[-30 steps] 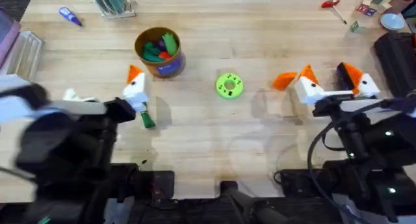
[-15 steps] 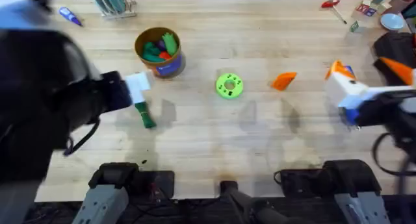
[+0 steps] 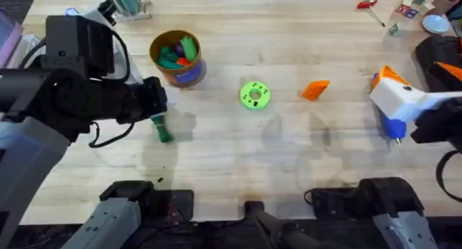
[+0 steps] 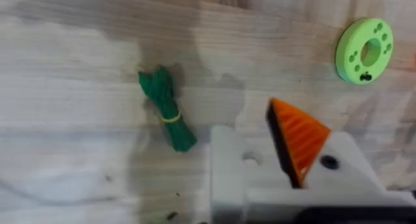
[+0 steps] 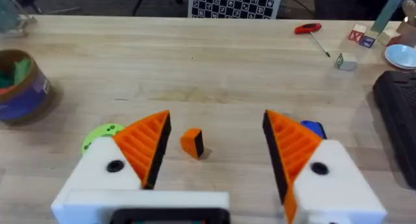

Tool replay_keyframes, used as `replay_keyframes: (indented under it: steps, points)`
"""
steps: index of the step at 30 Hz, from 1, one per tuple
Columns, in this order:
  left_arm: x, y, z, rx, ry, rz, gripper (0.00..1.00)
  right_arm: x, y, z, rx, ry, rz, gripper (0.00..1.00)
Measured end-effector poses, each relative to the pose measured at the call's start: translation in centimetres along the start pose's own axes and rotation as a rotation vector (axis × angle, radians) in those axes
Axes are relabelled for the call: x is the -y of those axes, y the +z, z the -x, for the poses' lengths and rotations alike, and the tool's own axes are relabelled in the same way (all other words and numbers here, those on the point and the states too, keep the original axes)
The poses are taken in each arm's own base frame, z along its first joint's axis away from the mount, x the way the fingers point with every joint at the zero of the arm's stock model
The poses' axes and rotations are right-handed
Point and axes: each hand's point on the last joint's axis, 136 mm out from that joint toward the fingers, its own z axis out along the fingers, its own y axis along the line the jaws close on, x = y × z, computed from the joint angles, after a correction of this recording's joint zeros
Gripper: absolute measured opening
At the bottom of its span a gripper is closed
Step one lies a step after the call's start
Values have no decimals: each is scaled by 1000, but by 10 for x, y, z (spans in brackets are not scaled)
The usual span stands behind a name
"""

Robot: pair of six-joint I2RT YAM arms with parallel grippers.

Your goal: Pick up the gripper from the table and insert it into the empty holder that is missing its gripper. Then pick up a screw, insert it into the mounting hole, and use the screwdriver to tighten it. Finally, clean up the table by picking up the vegetable and placing it into the bucket.

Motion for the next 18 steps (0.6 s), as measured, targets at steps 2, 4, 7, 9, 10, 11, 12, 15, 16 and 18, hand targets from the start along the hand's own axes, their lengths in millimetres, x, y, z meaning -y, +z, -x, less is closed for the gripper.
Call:
replay_keyframes:
  steps: [2, 4, 7, 9, 10, 11, 12, 15, 16, 18]
  points:
    - [2, 0, 5, 21, 15, -9, 329, 0, 0, 0, 0, 0, 0, 866]
    - [6, 0, 11, 46, 26, -24, 646, 0, 0, 0, 0, 0, 0, 867]
    - [22, -4, 23, 102, 67, -87, 973, 0, 0, 0, 0, 0, 0, 866]
    - [42, -9, 28, 144, 144, -161, 985, 0, 0, 0, 0, 0, 0, 866]
    - [54, -13, 30, 165, 194, -200, 987, 0, 0, 0, 0, 0, 0, 866]
    - [66, -16, 30, 184, 246, -239, 987, 0, 0, 0, 0, 0, 0, 866]
    - [79, -21, 29, 203, 302, -281, 987, 0, 0, 0, 0, 0, 0, 866]
    - [120, -36, 23, 260, 459, -406, 988, 0, 0, 0, 0, 0, 0, 866]
    - [133, -41, 21, 282, 506, -447, 987, 0, 0, 0, 0, 0, 0, 866]
    - [159, -52, 17, 329, 593, -526, 987, 0, 0, 0, 0, 0, 0, 866]
